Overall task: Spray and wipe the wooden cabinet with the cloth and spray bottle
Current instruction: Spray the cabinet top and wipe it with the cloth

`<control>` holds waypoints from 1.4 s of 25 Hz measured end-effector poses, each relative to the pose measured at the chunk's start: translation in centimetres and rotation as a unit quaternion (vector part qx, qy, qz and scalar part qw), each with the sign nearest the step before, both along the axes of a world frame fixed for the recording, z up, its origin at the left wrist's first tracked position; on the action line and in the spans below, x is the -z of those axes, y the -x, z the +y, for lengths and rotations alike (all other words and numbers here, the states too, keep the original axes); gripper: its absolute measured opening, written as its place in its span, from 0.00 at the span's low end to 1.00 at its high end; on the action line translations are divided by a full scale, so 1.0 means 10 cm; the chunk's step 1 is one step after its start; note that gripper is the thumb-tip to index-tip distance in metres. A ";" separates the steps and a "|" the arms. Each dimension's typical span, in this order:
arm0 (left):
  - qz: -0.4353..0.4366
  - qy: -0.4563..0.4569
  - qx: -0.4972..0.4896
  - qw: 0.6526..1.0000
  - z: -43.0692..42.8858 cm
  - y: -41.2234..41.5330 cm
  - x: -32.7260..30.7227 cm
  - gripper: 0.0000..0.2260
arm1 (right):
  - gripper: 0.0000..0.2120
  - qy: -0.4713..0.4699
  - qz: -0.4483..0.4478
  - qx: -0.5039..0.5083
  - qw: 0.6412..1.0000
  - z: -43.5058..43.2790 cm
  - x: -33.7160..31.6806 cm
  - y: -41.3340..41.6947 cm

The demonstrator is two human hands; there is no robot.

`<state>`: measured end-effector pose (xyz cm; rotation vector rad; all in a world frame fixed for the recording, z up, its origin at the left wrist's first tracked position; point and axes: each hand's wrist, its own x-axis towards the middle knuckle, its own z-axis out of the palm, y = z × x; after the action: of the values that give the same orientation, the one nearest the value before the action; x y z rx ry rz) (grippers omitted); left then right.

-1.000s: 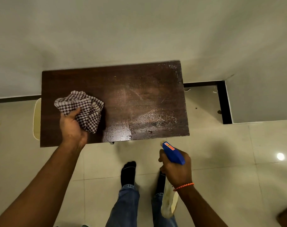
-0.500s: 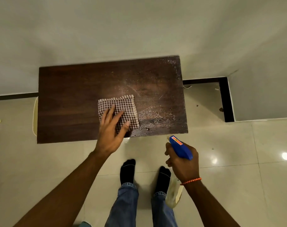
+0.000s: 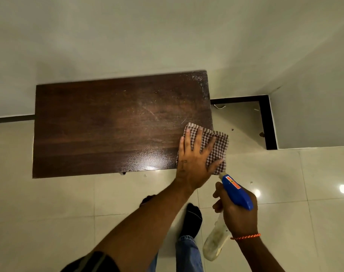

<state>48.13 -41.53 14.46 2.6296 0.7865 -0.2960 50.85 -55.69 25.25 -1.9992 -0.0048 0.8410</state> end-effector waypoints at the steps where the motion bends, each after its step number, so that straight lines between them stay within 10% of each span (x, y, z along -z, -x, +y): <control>1: -0.005 -0.001 0.004 1.000 0.00 -0.04 0.00 0.33 | 0.02 -0.005 0.000 0.004 1.000 -0.02 -0.01 -0.04; 17: 0.075 -0.025 -0.296 0.952 2.45 1.97 -0.13 0.39 | 0.03 -0.060 0.038 -0.017 0.997 0.23 0.12 0.21; 27: 0.029 -0.049 0.073 0.996 0.59 -0.09 0.00 0.35 | 0.02 -0.021 -0.001 0.007 1.000 0.03 0.08 0.03; 35: 0.007 -0.062 0.133 0.989 1.38 -1.02 0.05 0.34 | 0.02 -0.013 0.013 0.038 0.999 -0.04 0.10 -0.11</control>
<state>58.34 -27.71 13.92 2.8560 0.4699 -0.3462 51.90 -56.06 24.21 -1.9508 0.0751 0.8149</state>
